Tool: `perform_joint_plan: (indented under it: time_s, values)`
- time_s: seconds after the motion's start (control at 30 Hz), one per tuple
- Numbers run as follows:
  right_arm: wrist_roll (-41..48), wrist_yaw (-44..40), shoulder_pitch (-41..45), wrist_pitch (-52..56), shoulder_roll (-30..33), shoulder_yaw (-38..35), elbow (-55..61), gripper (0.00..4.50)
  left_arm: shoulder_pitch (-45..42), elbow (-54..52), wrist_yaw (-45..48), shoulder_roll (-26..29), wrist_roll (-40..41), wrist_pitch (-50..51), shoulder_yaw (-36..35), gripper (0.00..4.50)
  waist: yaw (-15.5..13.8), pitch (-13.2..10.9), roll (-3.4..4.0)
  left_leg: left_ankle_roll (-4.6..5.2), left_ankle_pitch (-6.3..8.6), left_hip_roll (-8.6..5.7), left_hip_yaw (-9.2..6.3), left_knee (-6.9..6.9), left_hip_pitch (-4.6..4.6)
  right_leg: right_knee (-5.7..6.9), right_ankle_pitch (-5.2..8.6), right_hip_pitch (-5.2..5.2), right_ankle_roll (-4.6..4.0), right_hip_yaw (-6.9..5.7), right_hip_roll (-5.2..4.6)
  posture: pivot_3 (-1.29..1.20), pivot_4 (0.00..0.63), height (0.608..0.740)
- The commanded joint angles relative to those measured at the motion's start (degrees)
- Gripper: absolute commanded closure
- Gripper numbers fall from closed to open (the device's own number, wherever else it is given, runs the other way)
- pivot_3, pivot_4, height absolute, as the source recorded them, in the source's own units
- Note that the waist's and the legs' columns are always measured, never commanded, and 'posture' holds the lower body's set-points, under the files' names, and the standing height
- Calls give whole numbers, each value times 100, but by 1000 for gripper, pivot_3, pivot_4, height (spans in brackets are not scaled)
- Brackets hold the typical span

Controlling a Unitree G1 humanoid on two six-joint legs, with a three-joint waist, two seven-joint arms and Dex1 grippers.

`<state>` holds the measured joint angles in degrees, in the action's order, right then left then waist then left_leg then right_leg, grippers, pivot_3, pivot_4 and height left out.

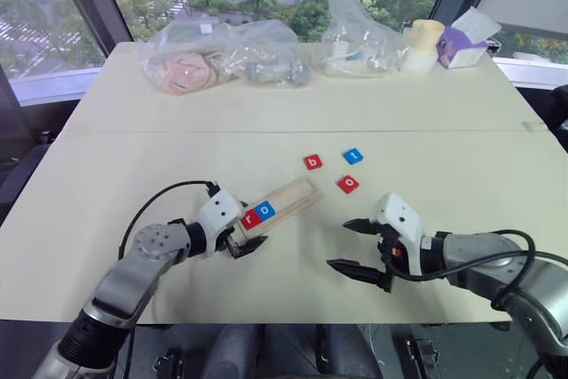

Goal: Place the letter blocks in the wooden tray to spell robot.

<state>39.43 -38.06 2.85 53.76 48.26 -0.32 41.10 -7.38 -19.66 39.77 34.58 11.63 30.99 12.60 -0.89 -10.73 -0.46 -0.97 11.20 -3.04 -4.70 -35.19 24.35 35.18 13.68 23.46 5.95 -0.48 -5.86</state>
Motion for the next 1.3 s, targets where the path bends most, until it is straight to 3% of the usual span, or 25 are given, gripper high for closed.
perform_joint_plan:
  time_s: [0.03, 0.27, 0.43, 0.57, 0.77, 1.07, 1.1, 1.13, 1.3]
  values:
    - [-32, -2, 52, -128, -31, -72, 38, 0, 117, 364, -98, 41, -249, 131, 104, 1363, 2, 2, 2, -2, 1, 0, -1, 0, -1, 0, 0, -1, 0, 0, 0, 0, 150, 740]
    - [-54, 9, 31, -168, -48, -111, -31, 0, -37, 635, 40, 156, -308, -186, 48, 1363, 6, 16, 15, -15, 9, 0, 0, -1, -6, 0, 1, -5, 2, 1, -1, 0, 150, 740]
    - [10, -30, -43, -190, -88, -321, -221, 0, -1048, 1586, 1820, 742, -69, -1914, -49, 1363, 20, 14, 13, -16, 9, 9, -3, 1, -1, 2, -3, 6, -5, -1, 7, 0, 150, 740]
    - [-94, 67, -64, -297, -172, -518, -443, 0, -2142, 2858, 3032, 822, -281, -3003, 313, 1363, 1, 12, 14, 1, -1, 11, 3, 4, 17, -4, -7, 23, -11, -5, 13, 0, 150, 740]
    - [-59, 186, -502, -301, -199, -846, -178, 0, -3179, 4414, 4082, 159, -450, -4125, 677, 1363, -1, 9, 8, 26, 10, -15, 10, -2, 29, -10, 2, 20, 9, -4, -1, 0, 150, 740]
    - [16, 492, -947, -213, -309, -1148, 180, 0, -3599, 5748, 4110, -553, -910, -4444, 834, 1363, 12, 4, 0, 30, 11, -7, 5, -15, 12, 4, -2, 6, 23, -5, 13, 0, 150, 740]
    - [8, 516, -965, -216, -309, -1167, 191, 0, -3571, 5740, 4135, -581, -883, -4336, 822, 341, 11, 4, 1, 30, 11, -7, 4, -17, 9, 4, -2, 0, 24, -5, 13, 0, 150, 740]
    - [10, 529, -980, -222, -311, -1185, 195, 0, -3535, 5698, 4161, -595, -857, -4256, 811, 34, 10, 4, 1, 30, 11, -7, 4, -18, 5, 3, -2, -4, 25, -5, 13, 0, 150, 740]
    - [-22, 536, -893, -276, -291, -1188, 112, 0, -3349, 5422, 3964, -650, -822, -4129, 698, 34, 9, 5, 2, 30, 11, -7, 3, -23, 5, 3, -4, -6, 29, -4, 12, 0, 150, 740]
